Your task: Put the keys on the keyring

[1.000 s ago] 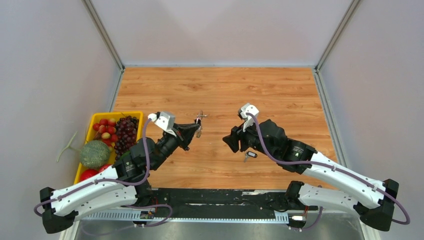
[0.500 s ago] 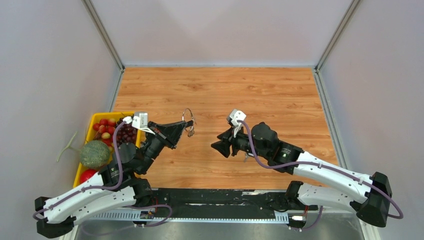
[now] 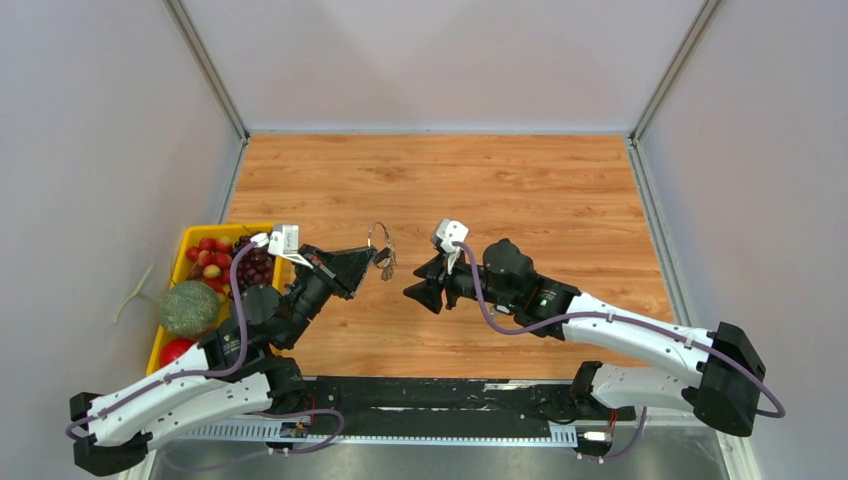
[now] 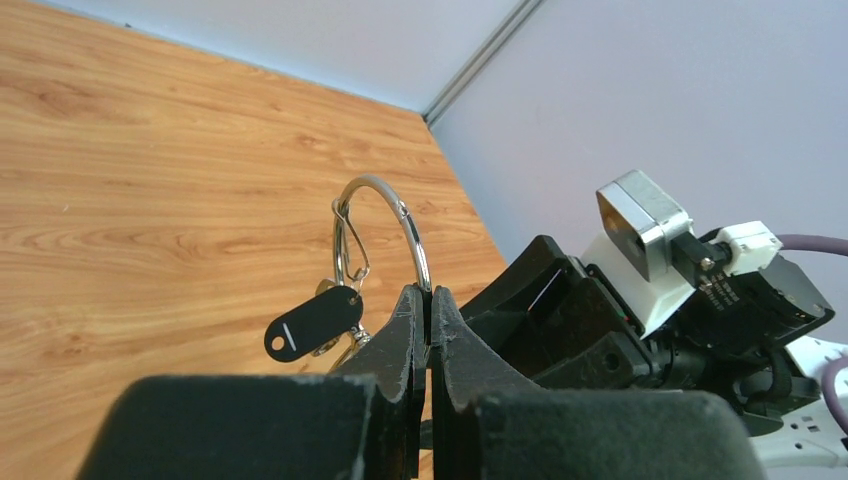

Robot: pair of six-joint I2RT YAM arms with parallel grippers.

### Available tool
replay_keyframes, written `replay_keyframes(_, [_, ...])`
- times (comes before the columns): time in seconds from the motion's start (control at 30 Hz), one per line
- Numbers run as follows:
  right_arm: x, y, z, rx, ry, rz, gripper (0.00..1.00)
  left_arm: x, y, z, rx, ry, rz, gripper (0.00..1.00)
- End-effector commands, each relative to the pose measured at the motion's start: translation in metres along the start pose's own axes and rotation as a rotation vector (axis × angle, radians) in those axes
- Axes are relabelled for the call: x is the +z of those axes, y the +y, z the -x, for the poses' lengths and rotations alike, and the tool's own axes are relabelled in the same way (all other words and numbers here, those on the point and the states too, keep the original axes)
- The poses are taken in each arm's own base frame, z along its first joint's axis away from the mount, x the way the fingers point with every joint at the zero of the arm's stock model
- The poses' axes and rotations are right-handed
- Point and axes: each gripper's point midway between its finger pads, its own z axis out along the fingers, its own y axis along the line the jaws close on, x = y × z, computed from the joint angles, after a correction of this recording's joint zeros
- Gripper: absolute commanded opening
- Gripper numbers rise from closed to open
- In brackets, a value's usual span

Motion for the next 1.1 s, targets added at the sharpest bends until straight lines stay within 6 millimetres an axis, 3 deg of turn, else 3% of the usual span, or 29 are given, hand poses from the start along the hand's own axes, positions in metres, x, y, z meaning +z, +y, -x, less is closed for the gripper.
replay_keyframes(0.0, [0.004, 0.013, 0.032, -0.043, -0.093, 0.061, 0.51, 0.001, 0.005, 0.001, -0.04, -0.005, 0.044, 0.0])
replay_keyframes(0.23, [-0.007, -0.007, 0.022, -0.014, -0.067, -0.073, 0.52, 0.013, 0.027, -0.035, -0.059, 0.028, 0.114, 0.0])
replay_keyframes(0.5, [-0.042, -0.028, 0.003, 0.057, -0.009, -0.231, 0.52, 0.041, 0.025, -0.082, -0.093, 0.092, 0.078, 0.0])
replay_keyframes(0.83, [-0.074, -0.024, -0.002, 0.089, -0.038, -0.24, 0.52, 0.084, 0.026, -0.134, -0.252, 0.189, -0.091, 0.0])
replay_keyframes(0.87, [-0.076, -0.023, -0.003, 0.092, -0.039, -0.238, 0.52, 0.092, 0.04, -0.145, -0.275, 0.214, -0.063, 0.0])
replay_keyframes(0.9, [-0.077, -0.022, -0.004, 0.094, -0.037, -0.232, 0.52, 0.096, 0.034, -0.138, -0.305, 0.201, -0.129, 0.0])
replay_keyframes(0.93, [-0.077, -0.021, -0.006, 0.094, -0.033, -0.228, 0.52, 0.101, 0.044, -0.155, -0.347, 0.245, -0.116, 0.0])
replay_keyframes(0.97, [-0.077, -0.021, -0.007, 0.096, -0.028, -0.225, 0.52, 0.104, 0.04, -0.146, -0.378, 0.227, -0.184, 0.0])
replay_keyframes(1.07, [-0.08, -0.021, -0.011, 0.097, -0.017, -0.227, 0.52, 0.108, 0.051, -0.16, -0.504, 0.261, -0.26, 0.0])
